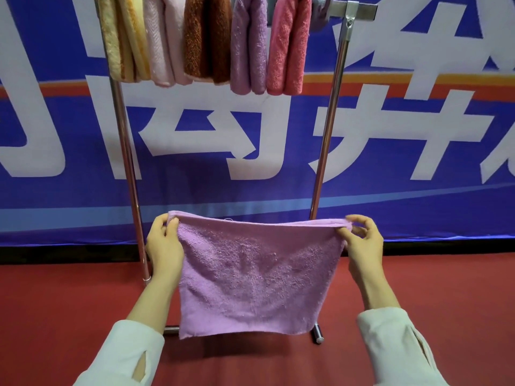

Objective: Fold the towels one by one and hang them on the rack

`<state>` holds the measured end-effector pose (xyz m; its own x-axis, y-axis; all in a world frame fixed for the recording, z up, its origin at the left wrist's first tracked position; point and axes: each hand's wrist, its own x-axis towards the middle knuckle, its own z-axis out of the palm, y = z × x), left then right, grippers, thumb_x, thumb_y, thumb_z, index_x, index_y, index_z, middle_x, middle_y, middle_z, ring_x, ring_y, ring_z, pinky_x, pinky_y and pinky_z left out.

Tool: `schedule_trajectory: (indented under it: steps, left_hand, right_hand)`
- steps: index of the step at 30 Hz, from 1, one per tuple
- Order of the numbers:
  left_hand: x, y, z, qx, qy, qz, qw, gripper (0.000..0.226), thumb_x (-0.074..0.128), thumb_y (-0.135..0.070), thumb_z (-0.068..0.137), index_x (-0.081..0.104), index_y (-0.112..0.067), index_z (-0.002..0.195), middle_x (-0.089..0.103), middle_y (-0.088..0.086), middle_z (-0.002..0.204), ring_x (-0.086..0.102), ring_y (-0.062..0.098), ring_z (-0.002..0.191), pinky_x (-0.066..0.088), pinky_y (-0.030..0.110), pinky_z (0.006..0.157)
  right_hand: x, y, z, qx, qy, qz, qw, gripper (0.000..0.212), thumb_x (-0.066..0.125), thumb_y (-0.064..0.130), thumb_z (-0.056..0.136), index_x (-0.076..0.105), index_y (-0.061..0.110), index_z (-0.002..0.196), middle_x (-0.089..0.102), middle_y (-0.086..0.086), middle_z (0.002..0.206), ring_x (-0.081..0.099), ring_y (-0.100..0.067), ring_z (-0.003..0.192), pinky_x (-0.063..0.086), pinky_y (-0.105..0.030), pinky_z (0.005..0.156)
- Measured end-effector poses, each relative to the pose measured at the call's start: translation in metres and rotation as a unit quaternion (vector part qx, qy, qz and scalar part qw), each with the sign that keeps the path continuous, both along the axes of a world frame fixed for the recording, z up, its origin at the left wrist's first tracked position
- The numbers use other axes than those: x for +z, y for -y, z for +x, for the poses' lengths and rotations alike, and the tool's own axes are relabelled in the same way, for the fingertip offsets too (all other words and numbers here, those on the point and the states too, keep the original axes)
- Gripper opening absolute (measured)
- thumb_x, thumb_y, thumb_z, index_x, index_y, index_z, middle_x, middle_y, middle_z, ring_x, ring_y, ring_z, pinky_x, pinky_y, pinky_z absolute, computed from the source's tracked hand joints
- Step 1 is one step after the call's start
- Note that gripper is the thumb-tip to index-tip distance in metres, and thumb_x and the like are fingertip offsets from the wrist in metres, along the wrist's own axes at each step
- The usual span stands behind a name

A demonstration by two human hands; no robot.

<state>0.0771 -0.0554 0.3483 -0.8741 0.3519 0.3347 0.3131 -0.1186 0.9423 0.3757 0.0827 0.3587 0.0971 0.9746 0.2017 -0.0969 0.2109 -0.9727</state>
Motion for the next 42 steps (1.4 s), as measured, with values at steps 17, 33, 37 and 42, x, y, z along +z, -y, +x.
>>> schedule_trajectory:
  steps: [17, 33, 37, 42]
  left_hand:
    - [0.007, -0.004, 0.006, -0.022, 0.042, -0.082, 0.996, 0.016, 0.059, -0.023, 0.091, 0.067, -0.008, 0.093, 0.066, 0.007, 0.086, 0.055, 0.023, 0.083, 0.040, 0.032, 0.076]
    - [0.028, -0.020, 0.079, -0.167, 0.052, -0.161, 0.971, 0.030, 0.071, -0.019, 0.077, 0.050, -0.010, 0.057, 0.045, 0.000, 0.058, 0.040, 0.020, 0.065, 0.032, 0.031, 0.058]
    - [0.027, -0.018, 0.083, -0.205, 0.010, -0.176, 0.963, 0.030, 0.074, -0.027, 0.078, 0.055, -0.011, 0.061, 0.051, -0.001, 0.060, 0.043, 0.017, 0.062, 0.035, 0.028, 0.058]
    - [0.028, -0.015, 0.089, -0.259, -0.053, -0.152, 0.952, 0.017, 0.077, -0.029, 0.077, 0.077, -0.013, 0.082, 0.073, -0.002, 0.076, 0.058, 0.005, 0.067, 0.041, 0.013, 0.064]
  right_hand:
    - [0.015, 0.010, -0.007, -0.010, 0.099, 0.004, 0.995, 0.017, 0.062, 0.025, 0.093, 0.060, 0.015, 0.079, 0.061, 0.003, 0.080, 0.055, -0.015, 0.080, 0.043, -0.031, 0.075]
    - [0.034, 0.061, -0.074, 0.216, 0.150, -0.036, 0.964, 0.018, 0.058, 0.004, 0.088, 0.064, 0.017, 0.076, 0.058, -0.010, 0.072, 0.052, -0.018, 0.059, 0.050, -0.026, 0.053]
    - [0.031, 0.062, -0.080, 0.230, 0.124, -0.064, 0.963, 0.017, 0.058, 0.003, 0.091, 0.064, 0.012, 0.078, 0.058, -0.009, 0.072, 0.056, -0.016, 0.058, 0.055, -0.030, 0.058]
    - [0.028, 0.064, -0.085, 0.204, 0.129, -0.049, 0.969, 0.011, 0.064, 0.009, 0.087, 0.066, 0.011, 0.076, 0.064, -0.009, 0.072, 0.061, -0.018, 0.060, 0.059, -0.035, 0.068]
